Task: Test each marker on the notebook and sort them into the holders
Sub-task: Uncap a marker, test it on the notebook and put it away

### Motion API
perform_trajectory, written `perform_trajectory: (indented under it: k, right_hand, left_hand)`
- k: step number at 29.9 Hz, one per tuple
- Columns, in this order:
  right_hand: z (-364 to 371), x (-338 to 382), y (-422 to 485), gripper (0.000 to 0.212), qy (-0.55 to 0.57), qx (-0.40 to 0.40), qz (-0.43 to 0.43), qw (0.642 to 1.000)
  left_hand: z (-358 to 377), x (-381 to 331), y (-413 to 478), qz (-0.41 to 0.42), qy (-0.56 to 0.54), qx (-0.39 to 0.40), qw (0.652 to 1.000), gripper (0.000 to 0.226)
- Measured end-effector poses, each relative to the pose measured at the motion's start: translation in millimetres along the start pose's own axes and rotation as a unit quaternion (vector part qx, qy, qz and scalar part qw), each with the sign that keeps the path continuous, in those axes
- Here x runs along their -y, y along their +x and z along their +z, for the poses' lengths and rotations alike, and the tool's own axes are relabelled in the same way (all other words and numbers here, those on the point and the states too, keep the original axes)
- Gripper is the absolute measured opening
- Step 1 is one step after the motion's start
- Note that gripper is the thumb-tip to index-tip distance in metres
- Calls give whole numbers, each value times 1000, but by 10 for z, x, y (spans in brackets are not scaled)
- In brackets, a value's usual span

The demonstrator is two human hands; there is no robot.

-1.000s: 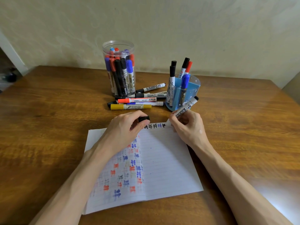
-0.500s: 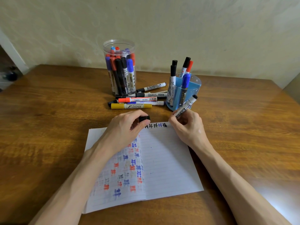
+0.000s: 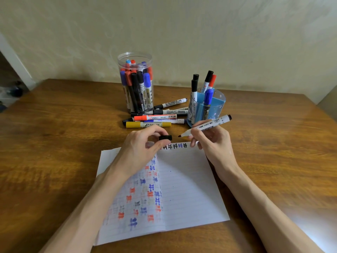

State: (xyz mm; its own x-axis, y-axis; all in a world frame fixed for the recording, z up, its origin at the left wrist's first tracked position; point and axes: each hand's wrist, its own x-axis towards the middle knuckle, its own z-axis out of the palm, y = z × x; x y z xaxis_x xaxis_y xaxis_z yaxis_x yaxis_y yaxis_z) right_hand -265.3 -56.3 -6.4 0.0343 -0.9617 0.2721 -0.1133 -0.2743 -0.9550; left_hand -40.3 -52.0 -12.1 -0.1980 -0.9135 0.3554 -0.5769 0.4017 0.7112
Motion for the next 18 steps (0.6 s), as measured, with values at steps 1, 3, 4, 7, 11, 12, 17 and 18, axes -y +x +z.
perform_trajectory:
  k: [1,3,4,7,11,12,17,18]
  right_hand:
    - [4,7,-4,4,7,6,-4,1000]
    - [10,24,-12,5,19,16,-12,1000]
    - [17,29,-15,6,24,21,-15,999]
    - [46,37,-26,9,28,33,-21,999]
    - [73,41,-40,14,19,64,-21,998]
    - [75,42,-47,15,19,80,-17,996]
    - [16,65,-27,23,59,118,74,988]
    - [-6,73,-13,25,97,125,101,982]
  left_hand:
    - [0,5,5,2,-1,2,1000,32]
    - [2,5,13,6,-1,9,1000,34]
    - [2,2,13,9,-1,11,1000,34]
    - [-2,1,19,15,-5,13,1000,34]
    - [-5,-11,9,23,-9,14,1000,37]
    - [-4,-8,7,24,-9,12,1000,35]
    - [-25,46,13,29,-15,-10,999,25]
    - [-36,45,17,31,-23,-18,999,26]
